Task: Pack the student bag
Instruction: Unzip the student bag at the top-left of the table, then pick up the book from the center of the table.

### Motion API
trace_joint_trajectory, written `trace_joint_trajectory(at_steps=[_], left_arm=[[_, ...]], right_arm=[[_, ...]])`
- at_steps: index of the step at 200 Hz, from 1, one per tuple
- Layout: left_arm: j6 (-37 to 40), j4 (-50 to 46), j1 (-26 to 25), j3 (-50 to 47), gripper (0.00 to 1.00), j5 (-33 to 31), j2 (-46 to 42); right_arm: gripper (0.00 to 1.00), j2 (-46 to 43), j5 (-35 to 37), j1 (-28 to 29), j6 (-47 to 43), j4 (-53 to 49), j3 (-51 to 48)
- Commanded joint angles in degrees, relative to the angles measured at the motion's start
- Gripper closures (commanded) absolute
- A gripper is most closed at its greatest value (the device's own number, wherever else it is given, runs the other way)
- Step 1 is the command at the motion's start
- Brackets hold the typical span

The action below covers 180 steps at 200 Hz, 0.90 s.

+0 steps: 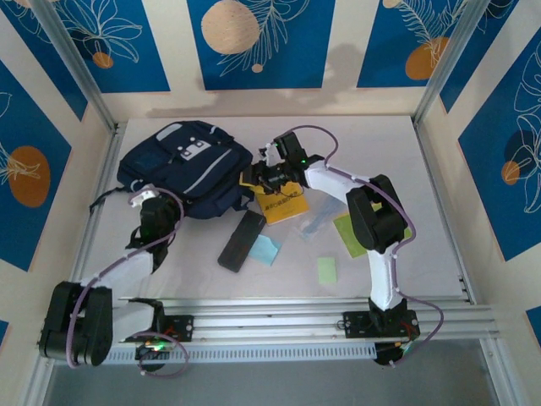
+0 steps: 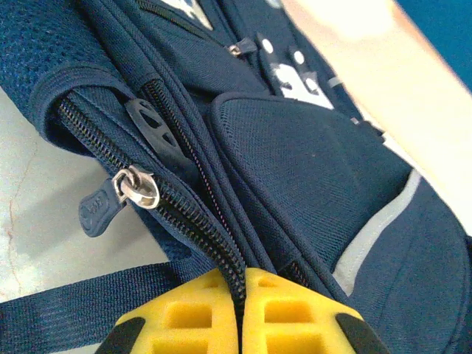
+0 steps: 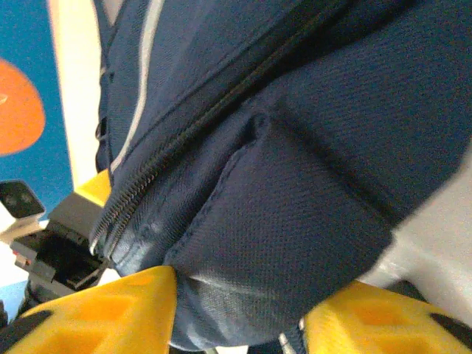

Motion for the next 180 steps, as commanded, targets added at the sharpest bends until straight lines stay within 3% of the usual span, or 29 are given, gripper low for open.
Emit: trace_joint_trajectory(at_steps=[1,16,29,58,87,131,180], left_arm=[[2.5,3.2,0.6,4.1,0.75,4.8,2.0],[1.6,0.8,0.6,5.7,0.28,6.9,2.4],[2.5,-5.2,0.4,8.4,0.01,8.6,1.8],[8.2,-18.8,-1.3,13.8,0.00,9.6,-2.0],[12.3,-26.3,-7.3,18.9,0.02,10.5,-2.0],[11.8,-23.3,-20.9,26.2,0.09,10.7,8.8],[7.5,-14.4,-23.9,32.6,0.17,14.7,27.0]], right_arm=[[0.42,-5.7,7.2,-2.4,-6.4,-8.4,-0.8],[0.37,-8.4,11.4,-3.9,-9.6,-13.0,-2.4],[0.34,-10.4,15.4,-5.1,-13.0,-16.7,-3.5],[0.34,-12.1,22.5,-7.7,-20.2,-21.3,-6.0],[0.35,-9.4,26.1,-9.2,-26.2,-22.5,-6.8],[0.37,-4.9,30.2,-9.7,-29.3,-19.1,-7.1],[0.42,-1.6,25.2,-8.5,-30.8,-16.9,-6.7]])
